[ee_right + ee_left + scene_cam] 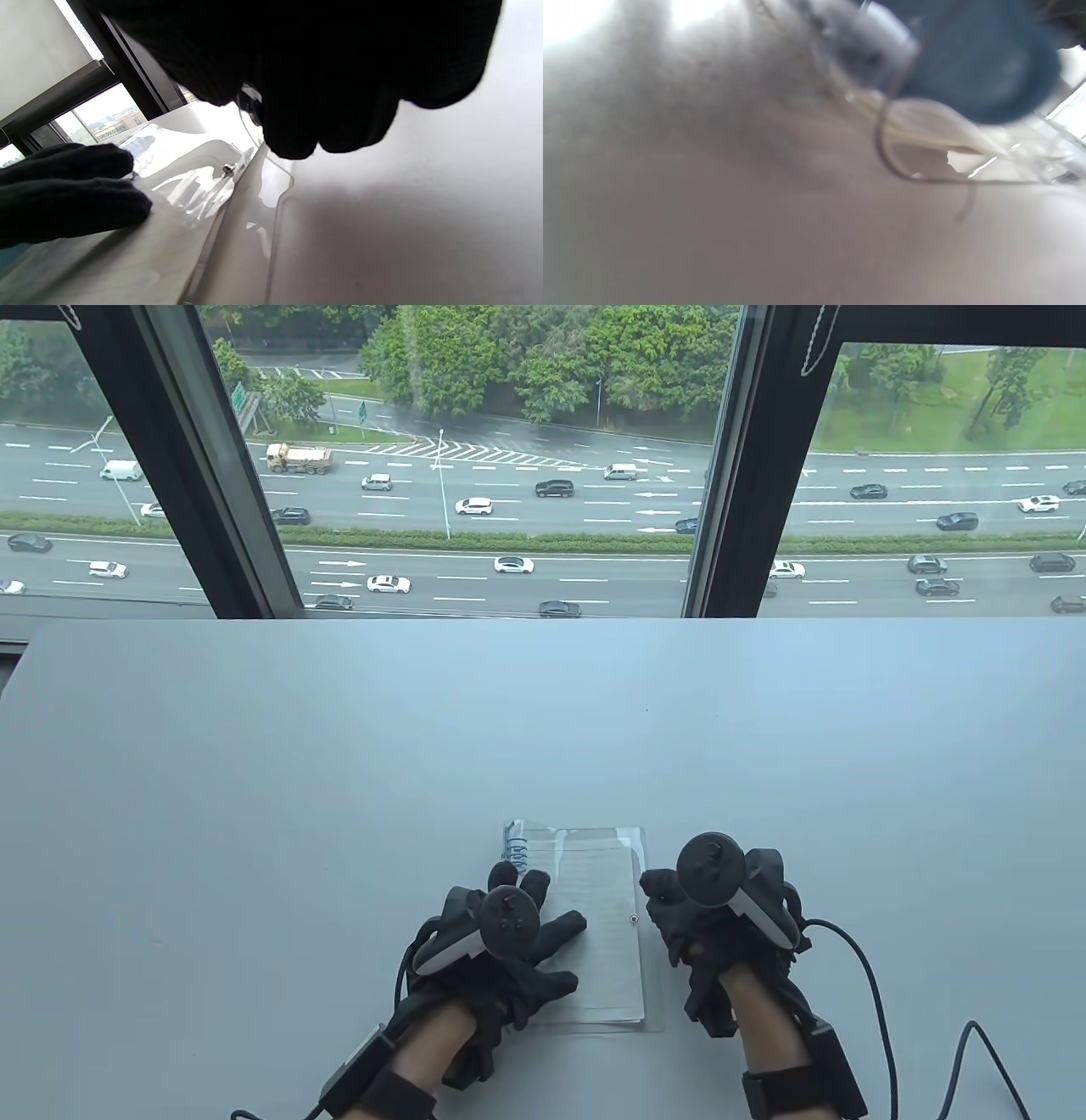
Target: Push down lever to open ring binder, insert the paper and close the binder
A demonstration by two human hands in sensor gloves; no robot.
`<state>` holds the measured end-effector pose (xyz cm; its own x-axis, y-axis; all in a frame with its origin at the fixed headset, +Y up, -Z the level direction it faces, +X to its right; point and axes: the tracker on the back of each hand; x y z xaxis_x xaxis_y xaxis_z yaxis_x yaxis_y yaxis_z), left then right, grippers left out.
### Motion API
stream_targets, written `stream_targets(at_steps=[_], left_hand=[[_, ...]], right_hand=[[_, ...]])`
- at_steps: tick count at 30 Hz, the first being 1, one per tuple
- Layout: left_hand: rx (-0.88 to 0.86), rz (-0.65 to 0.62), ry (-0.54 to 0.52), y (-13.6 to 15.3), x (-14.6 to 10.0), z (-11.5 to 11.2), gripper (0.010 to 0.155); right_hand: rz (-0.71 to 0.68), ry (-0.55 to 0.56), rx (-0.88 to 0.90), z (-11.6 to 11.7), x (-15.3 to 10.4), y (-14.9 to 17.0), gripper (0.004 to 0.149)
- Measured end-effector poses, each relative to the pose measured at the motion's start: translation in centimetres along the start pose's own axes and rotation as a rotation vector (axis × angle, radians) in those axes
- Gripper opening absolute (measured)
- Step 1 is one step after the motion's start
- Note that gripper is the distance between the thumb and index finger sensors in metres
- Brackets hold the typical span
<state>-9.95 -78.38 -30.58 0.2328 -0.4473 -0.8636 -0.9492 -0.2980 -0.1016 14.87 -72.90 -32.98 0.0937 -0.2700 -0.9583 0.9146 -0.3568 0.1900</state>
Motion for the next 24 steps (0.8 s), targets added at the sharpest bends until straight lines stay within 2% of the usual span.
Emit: stream_targets(at_steps=[3,9,18,24], left_hand=[[0.039,0.002,-0.017,-0.3,0.0,0.0,0.073],[-0.002,-0.006,0.007,-0.1,0.1,-0.1,0.074],[-0.015,-0.004,0.007,0.2,0.1,0.0,0.074],[-0.013,0.007,0.010,0.3,0.0,0.0,0.075]], right_hand=[[-0.003,-0.009,-0.009,0.4,0.0,-0.2,0.048],[-0.017,0.088,-0.096,1.1,0.1,-1.0,0.039],[-0.065,0.198,-0.280,2.3,-0.1,-3.1,0.039],[-0.052,0.187,-0.300,2.6,-0.2,-3.5,0.037]])
Point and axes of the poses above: the tracker on the back of each hand, its own y axis roughly to the little-finger side, its own x axis roughly from the wrist to the fingertips, z = x × y, and after that the axes turned 14 degrees about z, right-handed
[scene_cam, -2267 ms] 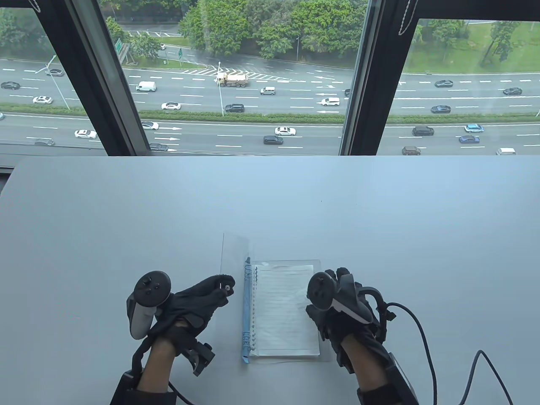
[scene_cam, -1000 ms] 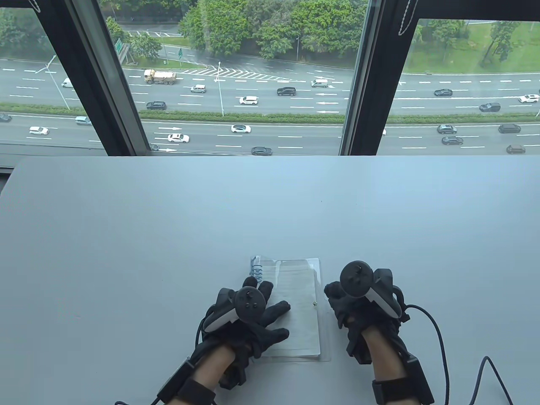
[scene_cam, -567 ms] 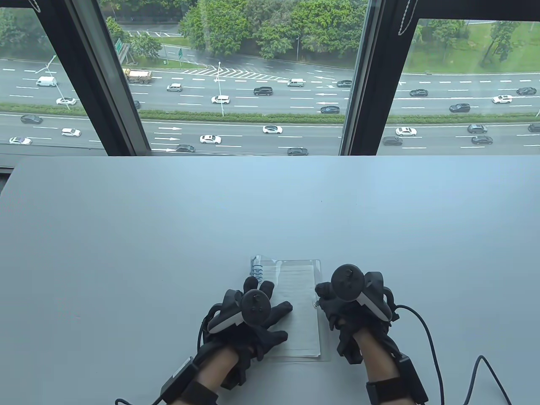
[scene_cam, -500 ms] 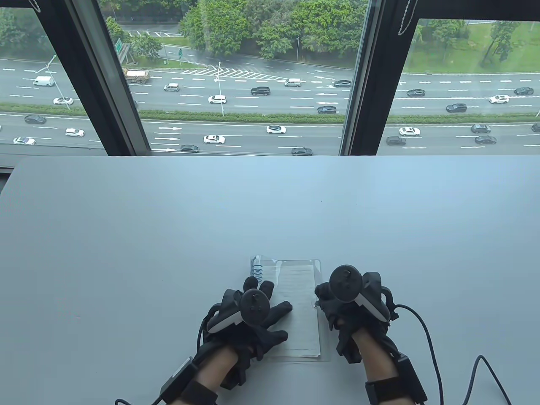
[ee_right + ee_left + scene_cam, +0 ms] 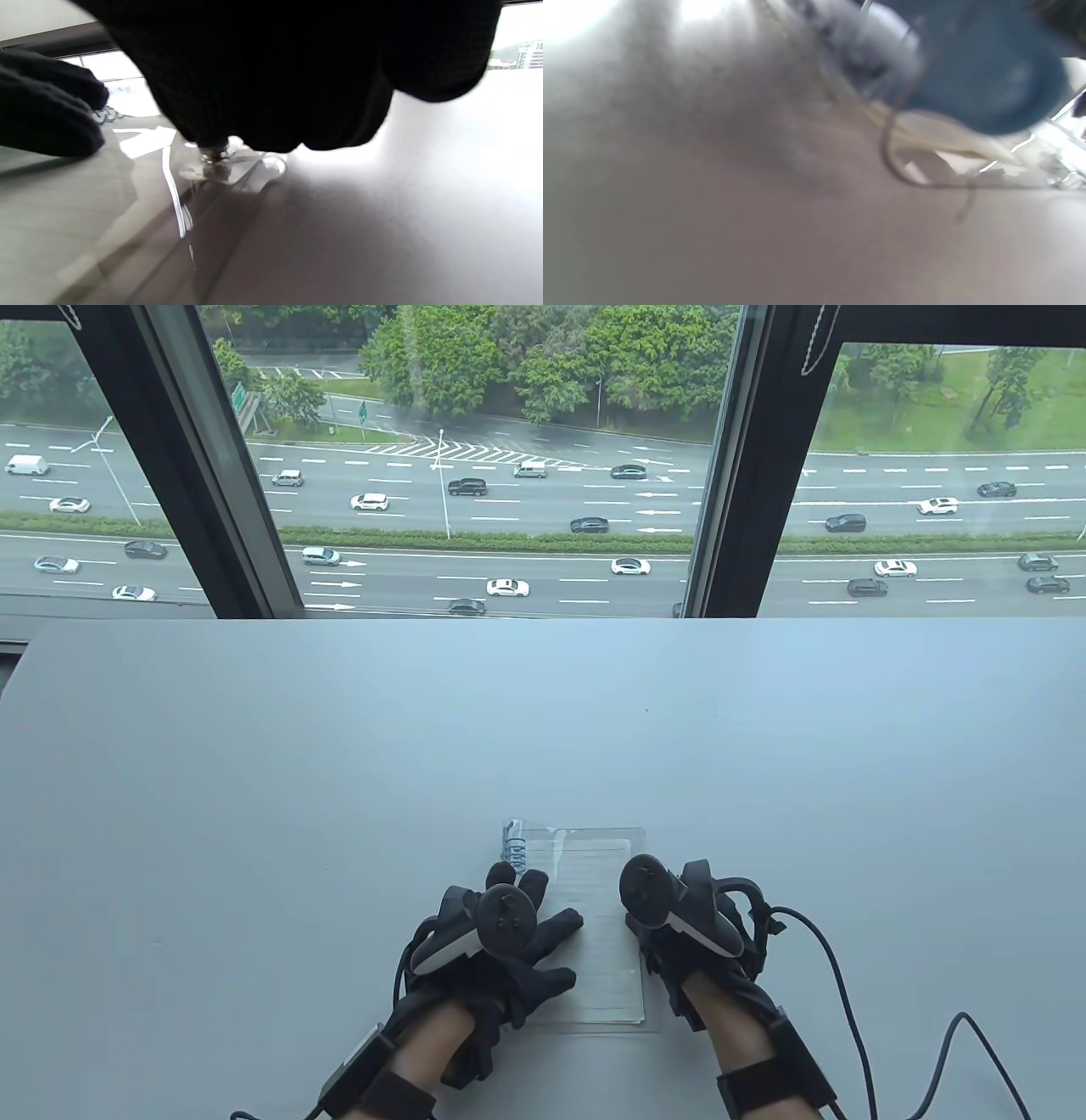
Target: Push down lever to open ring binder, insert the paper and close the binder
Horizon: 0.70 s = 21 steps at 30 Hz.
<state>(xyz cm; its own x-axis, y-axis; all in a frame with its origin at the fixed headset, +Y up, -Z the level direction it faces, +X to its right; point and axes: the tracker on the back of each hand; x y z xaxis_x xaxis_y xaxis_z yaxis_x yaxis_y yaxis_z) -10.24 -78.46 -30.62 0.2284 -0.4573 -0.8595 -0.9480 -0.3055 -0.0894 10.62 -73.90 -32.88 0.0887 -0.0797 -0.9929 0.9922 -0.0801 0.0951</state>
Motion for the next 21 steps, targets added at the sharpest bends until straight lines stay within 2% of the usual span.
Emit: stream_targets(at_steps=[8,12,15,16,18,19,21], left_hand=[[0.000,-0.004,0.008,0.0,0.0,0.0,0.076],[0.004,-0.012,0.009,0.1,0.0,0.0,0.078],[-0.007,-0.050,0.011,0.4,-0.2,0.6,0.083],[-0.019,-0.051,-0.013,0.7,-0.4,1.2,0.090],[-0.067,-0.064,-0.173,1.6,-1.3,3.5,0.101],[-0.086,-0.079,-0.287,2.3,-1.9,5.0,0.103],[-0.076,-0.025,-0.437,4.0,-3.0,7.1,0.105]], right_hand=[[-0.007,0.015,-0.091,0.1,0.0,-1.4,0.036],[-0.055,0.053,-0.263,0.2,-0.5,-3.2,0.036],[-0.101,-0.025,-0.249,-0.6,-0.2,-2.3,0.038],[-0.104,-0.023,-0.219,-1.0,-0.2,-1.8,0.040],[-0.118,0.066,-0.138,-1.8,-0.7,-0.3,0.048],[-0.119,0.090,-0.108,-2.3,-0.9,1.0,0.056],[-0.058,0.055,-0.073,-3.1,-0.8,3.2,0.077]])
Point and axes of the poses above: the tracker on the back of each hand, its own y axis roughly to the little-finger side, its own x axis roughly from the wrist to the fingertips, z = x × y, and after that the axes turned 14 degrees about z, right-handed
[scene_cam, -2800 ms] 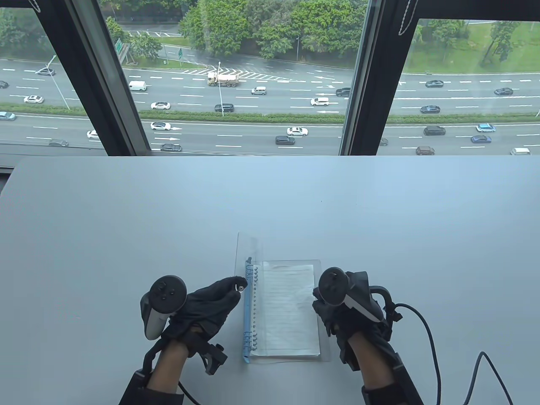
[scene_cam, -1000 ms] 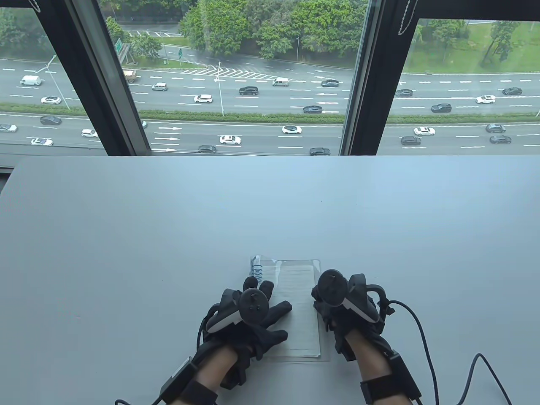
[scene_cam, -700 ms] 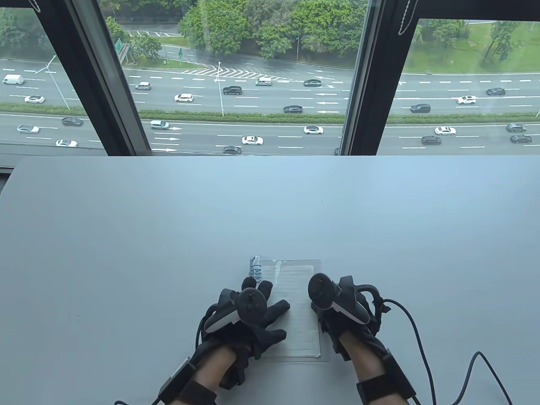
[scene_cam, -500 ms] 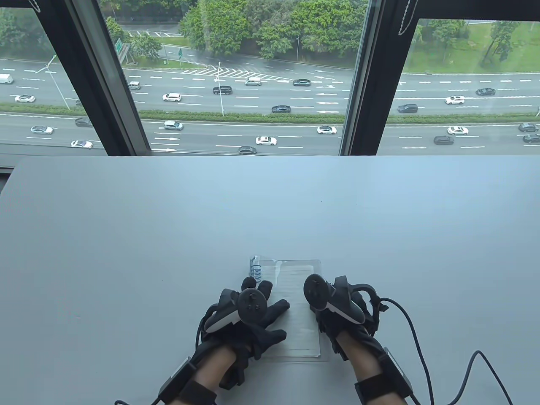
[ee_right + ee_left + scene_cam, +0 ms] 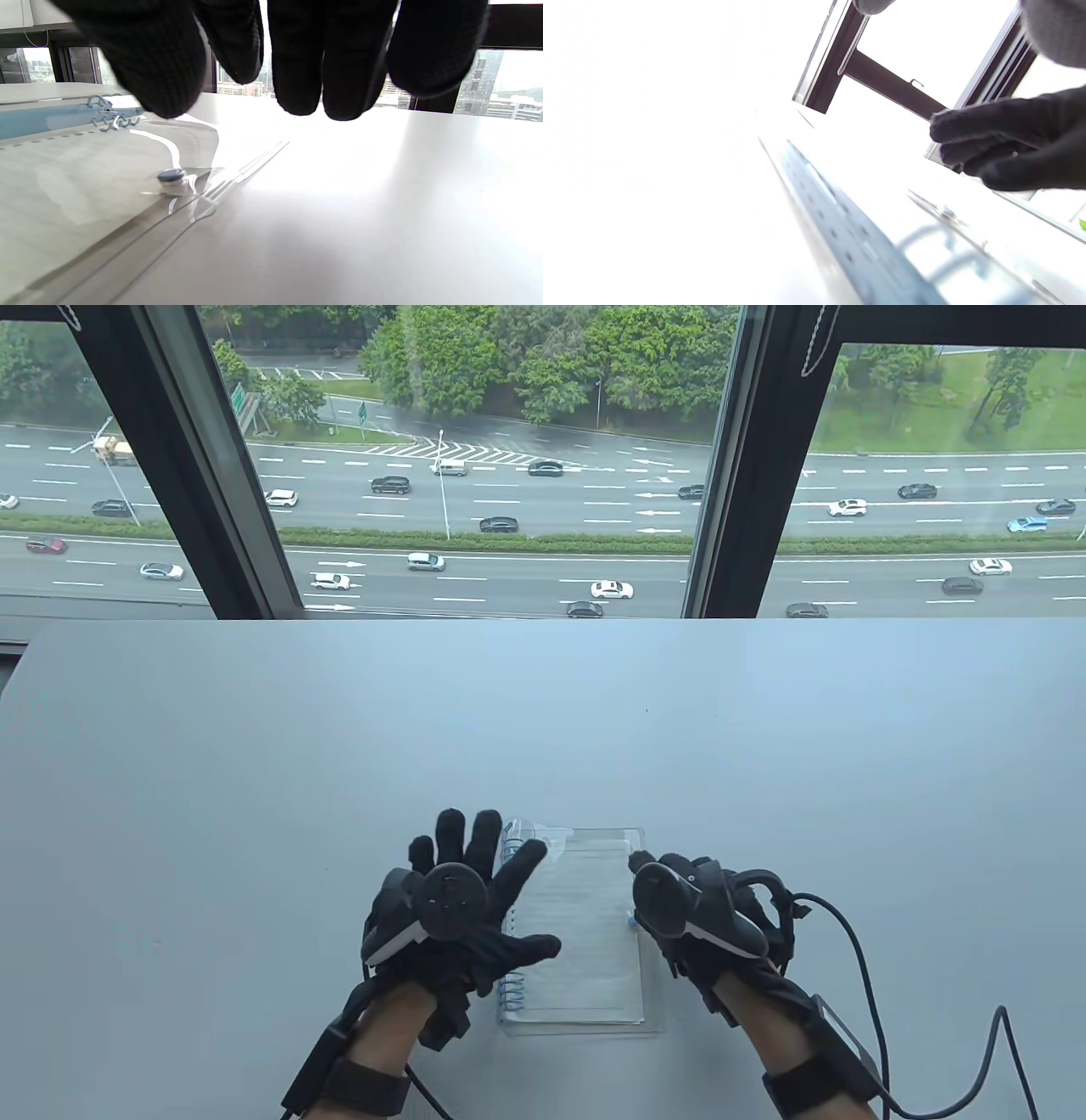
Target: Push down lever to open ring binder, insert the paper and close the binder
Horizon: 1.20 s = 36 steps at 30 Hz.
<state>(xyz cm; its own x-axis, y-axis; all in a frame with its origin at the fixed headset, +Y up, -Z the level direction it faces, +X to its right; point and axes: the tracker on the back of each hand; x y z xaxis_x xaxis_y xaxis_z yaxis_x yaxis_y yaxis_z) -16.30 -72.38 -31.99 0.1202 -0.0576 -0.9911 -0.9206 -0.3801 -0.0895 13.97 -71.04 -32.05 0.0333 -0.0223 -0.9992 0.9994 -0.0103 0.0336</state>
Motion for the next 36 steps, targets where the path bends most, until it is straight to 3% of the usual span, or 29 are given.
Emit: stream_targets(at_steps=[3,8,10,15,23,36], left_hand=[[0.046,0.059,-0.163,2.6,-0.5,1.9,0.110],[0.114,0.290,-0.165,6.4,-0.8,3.0,0.118],[0.076,0.348,-0.170,7.4,-0.7,3.1,0.118],[0.096,0.350,-0.228,8.0,-0.8,3.2,0.113],[0.079,0.358,-0.167,7.9,-0.5,2.4,0.106],[0.081,0.349,-0.156,7.6,-0.5,2.1,0.101]], right_hand=[[0.114,-0.057,0.078,-1.1,0.3,3.2,0.102],[0.152,-0.045,0.164,-1.4,0.5,6.7,0.114],[0.163,-0.053,0.169,-1.4,0.6,7.6,0.114],[0.154,-0.020,0.192,-0.8,0.9,8.6,0.110],[0.153,-0.028,0.237,-0.1,0.9,8.6,0.104],[0.124,0.008,0.244,-0.3,0.6,7.7,0.103]])
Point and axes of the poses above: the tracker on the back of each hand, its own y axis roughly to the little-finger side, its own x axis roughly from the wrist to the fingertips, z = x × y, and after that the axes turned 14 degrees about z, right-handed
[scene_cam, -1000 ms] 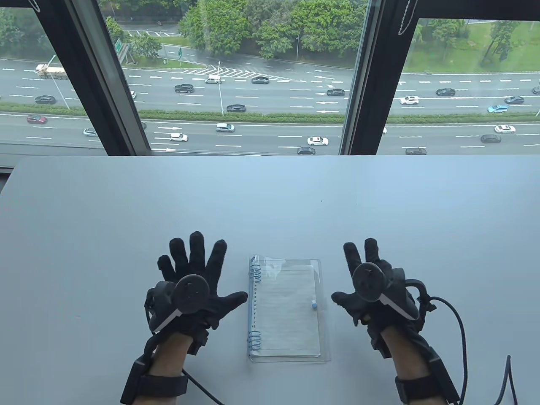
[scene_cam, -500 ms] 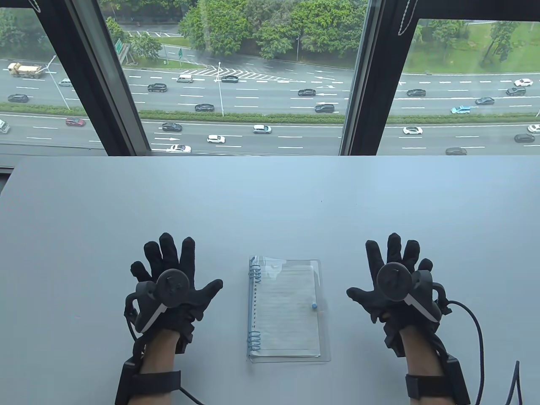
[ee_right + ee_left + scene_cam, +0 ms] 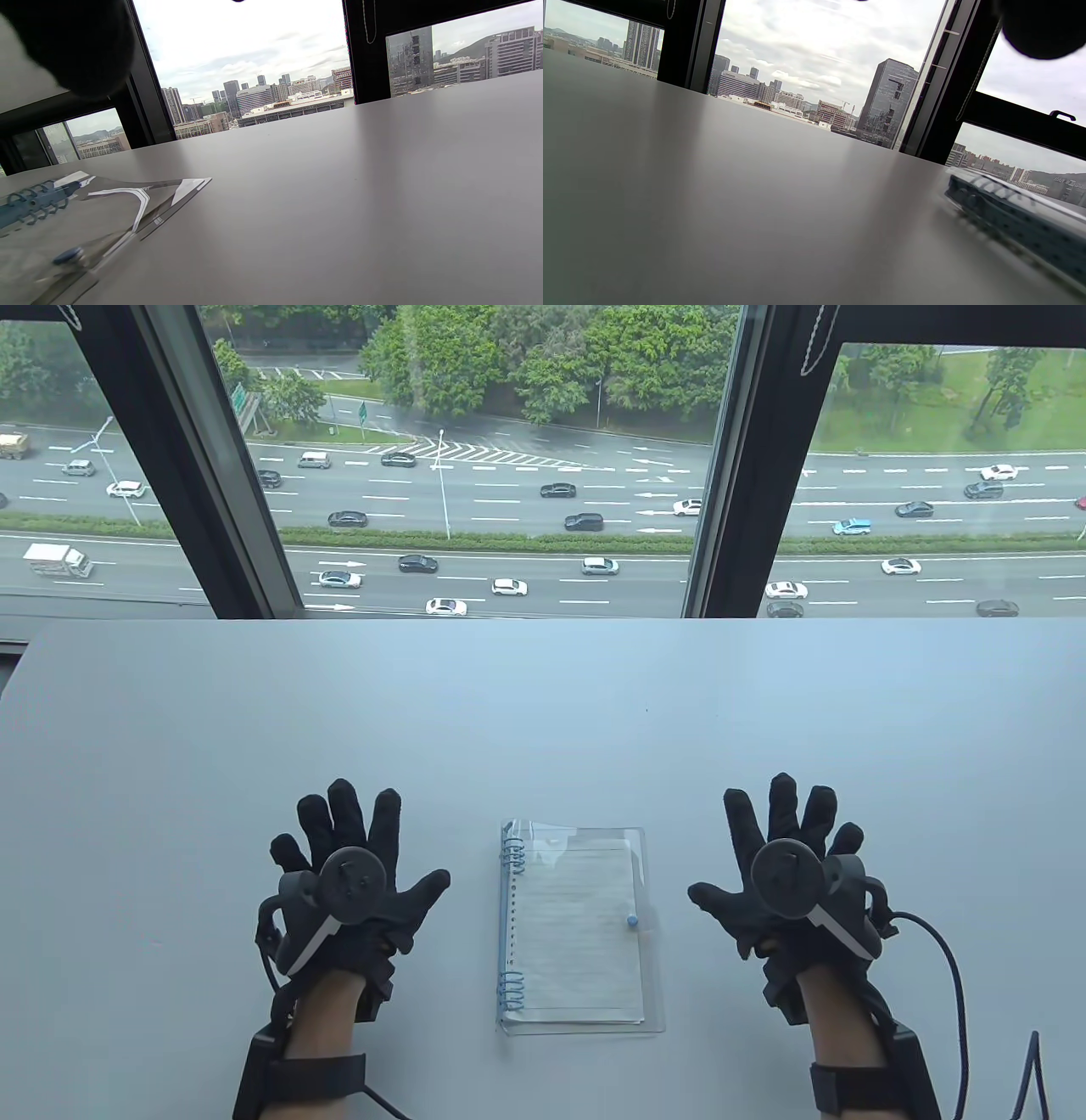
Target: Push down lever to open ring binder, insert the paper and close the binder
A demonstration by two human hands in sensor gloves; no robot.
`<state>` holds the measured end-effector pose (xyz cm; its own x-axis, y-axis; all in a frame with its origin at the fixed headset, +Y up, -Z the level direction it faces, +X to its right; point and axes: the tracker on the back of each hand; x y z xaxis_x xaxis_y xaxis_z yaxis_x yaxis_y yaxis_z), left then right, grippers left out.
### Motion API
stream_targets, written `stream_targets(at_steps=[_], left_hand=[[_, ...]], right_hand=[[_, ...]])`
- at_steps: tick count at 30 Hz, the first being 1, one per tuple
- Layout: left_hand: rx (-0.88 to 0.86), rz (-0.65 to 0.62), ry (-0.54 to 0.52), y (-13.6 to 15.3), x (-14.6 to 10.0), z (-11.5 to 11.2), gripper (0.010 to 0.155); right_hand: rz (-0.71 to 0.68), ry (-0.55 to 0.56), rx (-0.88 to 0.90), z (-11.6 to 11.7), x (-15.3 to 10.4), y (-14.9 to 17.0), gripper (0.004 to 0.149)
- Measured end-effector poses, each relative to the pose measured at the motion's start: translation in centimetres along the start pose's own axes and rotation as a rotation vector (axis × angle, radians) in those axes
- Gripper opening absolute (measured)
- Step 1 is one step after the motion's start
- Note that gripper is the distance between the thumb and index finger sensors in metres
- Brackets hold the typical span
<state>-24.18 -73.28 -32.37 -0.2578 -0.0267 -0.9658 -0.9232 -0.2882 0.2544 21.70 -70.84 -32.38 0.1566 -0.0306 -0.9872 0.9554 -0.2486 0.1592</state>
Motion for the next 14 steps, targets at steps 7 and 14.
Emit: stream_targets(at_steps=[7,14], left_hand=[[0.007,0.001,0.011,-0.11,-0.01,-0.18,0.100],[-0.001,-0.008,0.001,-0.20,0.04,-0.21,0.100]], right_hand=[[0.007,-0.011,-0.011,0.25,0.14,0.10,0.102],[0.000,-0.041,-0.013,0.53,0.09,-0.26,0.102]])
Point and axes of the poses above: the tracker on the back of each hand, its own y axis roughly to the little-finger side, its own x axis roughly from the wrist to the fingertips, z = x × y, and after that the axes turned 14 degrees about z, right-handed
